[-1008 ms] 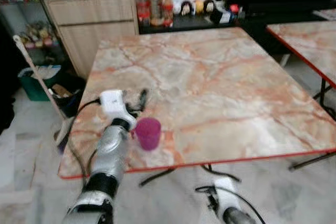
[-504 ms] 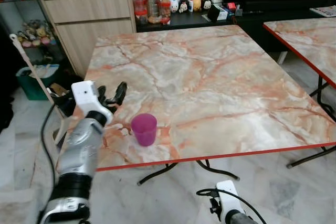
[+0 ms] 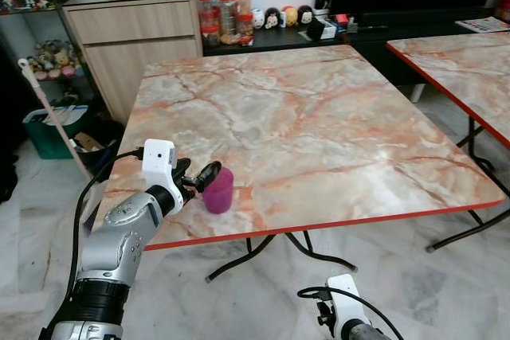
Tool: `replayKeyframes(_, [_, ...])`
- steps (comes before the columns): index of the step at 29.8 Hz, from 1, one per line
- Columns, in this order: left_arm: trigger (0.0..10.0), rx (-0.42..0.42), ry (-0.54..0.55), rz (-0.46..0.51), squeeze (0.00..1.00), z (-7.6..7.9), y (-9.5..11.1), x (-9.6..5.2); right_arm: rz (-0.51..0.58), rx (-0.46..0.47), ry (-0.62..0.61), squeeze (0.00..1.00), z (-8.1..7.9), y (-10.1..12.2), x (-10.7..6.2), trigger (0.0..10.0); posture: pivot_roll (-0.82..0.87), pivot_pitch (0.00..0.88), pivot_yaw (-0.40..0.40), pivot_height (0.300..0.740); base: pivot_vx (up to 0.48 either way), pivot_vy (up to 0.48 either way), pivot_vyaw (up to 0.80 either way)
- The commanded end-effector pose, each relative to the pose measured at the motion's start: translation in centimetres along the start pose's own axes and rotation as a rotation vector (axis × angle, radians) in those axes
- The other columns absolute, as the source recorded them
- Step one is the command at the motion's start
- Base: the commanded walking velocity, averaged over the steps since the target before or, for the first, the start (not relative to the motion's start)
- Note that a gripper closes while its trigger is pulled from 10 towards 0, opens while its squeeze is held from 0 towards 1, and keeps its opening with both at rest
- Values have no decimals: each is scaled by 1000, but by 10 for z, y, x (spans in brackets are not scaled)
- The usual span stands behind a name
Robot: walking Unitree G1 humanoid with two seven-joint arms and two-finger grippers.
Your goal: Setting the table
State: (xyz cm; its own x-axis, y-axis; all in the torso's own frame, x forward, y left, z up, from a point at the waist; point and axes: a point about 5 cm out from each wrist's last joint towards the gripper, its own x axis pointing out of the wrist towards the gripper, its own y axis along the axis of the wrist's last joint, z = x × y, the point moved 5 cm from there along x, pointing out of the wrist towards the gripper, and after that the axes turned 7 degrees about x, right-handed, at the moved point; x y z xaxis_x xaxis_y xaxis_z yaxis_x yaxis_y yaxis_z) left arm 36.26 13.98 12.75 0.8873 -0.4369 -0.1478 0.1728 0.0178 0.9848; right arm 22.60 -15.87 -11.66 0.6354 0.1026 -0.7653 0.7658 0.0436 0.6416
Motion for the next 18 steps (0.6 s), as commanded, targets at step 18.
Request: replayKeyframes(18, [10000, 20, 173, 87, 0, -7, 34, 17, 3, -3, 12, 0, -5, 2, 1, 10000, -95, 0, 28, 740, 0, 0, 0])
